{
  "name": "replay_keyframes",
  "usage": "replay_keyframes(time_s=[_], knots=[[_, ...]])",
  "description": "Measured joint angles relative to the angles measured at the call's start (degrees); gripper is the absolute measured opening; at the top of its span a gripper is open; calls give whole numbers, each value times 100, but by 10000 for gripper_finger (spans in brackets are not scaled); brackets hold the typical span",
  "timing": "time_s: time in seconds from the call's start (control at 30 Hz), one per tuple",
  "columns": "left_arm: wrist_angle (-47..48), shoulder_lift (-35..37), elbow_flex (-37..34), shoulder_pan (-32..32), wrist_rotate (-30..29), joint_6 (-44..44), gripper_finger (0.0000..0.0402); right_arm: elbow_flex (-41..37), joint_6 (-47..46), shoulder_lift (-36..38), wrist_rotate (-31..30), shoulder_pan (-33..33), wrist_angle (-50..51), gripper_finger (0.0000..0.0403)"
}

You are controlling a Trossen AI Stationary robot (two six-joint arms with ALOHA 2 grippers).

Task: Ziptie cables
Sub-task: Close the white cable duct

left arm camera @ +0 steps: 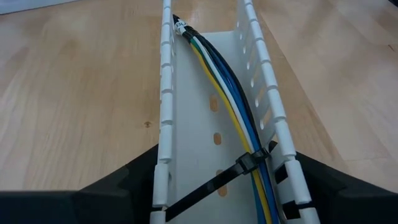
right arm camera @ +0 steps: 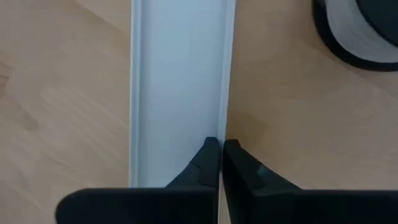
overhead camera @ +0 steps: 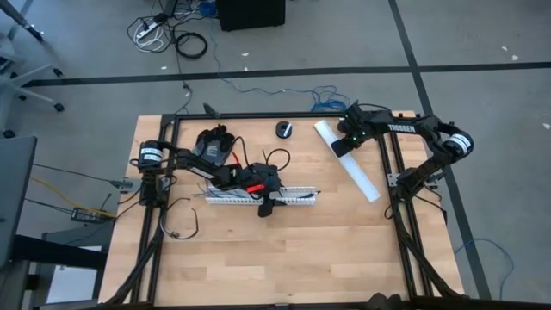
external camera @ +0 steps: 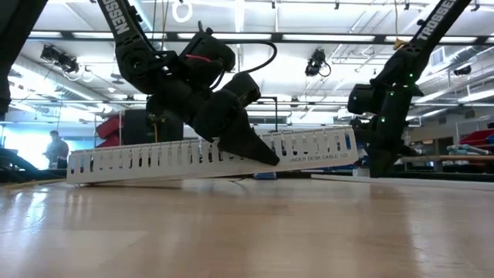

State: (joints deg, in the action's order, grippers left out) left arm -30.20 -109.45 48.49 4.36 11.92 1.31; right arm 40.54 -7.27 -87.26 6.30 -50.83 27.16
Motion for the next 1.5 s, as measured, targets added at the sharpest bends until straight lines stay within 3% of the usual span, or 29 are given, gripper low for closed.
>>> replay_keyframes(time_s=[0.47, 0.67, 0.8, 1.0, 1.17, 1.33, 1.5], knots=[[-276, 0, 0, 85, -114, 36, 243, 194, -446, 2579, 1535, 20, -34, 1], [-708, 0, 0, 116, 264, -36, 243, 194, -839, 3559, 2409, 7, -1290, 1], [-747, 0, 0, 116, 384, -136, 243, 194, -1063, 3970, 2612, 4, -2051, 1], [-1076, -85, -2, 120, 555, -320, 243, -212, -1589, 4252, 3073, 89, -3650, 0], [-1796, -359, 2, 116, 718, -518, 243, -1030, -2471, 4295, 3235, 299, -5805, 0], [-1871, -474, 0, 122, 704, -611, 243, -1910, -3182, 4237, 3164, 532, -8158, 0], [-2075, -474, 0, 127, 685, -613, 243, -2560, -3161, 4058, 2882, 1017, -9453, 0]])
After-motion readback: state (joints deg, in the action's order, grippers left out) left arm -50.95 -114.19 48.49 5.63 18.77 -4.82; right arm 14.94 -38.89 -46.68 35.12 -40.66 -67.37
